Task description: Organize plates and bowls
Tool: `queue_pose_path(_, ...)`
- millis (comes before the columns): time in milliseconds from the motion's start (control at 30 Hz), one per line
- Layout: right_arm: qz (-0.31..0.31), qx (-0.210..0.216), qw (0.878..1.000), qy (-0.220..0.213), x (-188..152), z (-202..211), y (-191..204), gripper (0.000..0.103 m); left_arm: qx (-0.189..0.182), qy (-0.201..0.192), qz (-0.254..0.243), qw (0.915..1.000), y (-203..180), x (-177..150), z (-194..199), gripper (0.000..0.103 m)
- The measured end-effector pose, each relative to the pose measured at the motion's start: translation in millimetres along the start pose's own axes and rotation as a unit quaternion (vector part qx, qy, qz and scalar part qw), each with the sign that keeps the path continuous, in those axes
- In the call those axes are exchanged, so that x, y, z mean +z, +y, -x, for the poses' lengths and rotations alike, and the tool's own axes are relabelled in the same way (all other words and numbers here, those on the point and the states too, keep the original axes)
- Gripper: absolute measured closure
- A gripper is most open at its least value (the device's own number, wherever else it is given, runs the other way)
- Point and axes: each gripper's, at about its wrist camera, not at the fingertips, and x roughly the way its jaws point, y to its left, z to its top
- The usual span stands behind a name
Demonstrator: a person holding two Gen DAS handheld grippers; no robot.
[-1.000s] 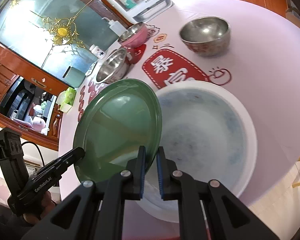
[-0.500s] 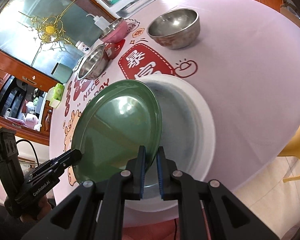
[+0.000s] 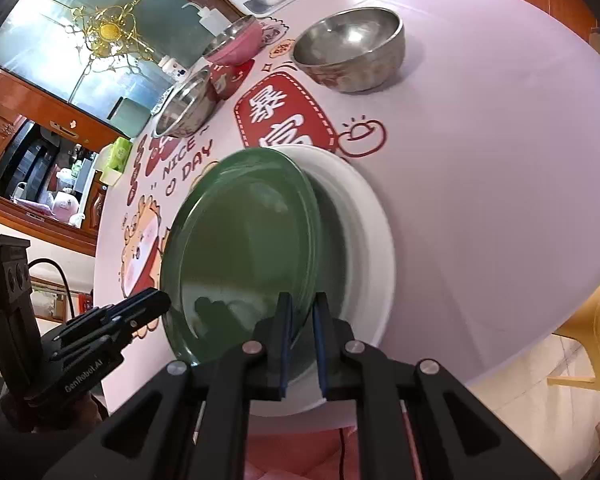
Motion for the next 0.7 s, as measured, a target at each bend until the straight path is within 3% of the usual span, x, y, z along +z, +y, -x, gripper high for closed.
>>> queue_pose_path(700, 0.067, 0.024, 0.997, 0.021, 25, 3, -13, 0.085, 0.056, -0.005, 0.075, 0.9955, -4, 4, -3, 0.087)
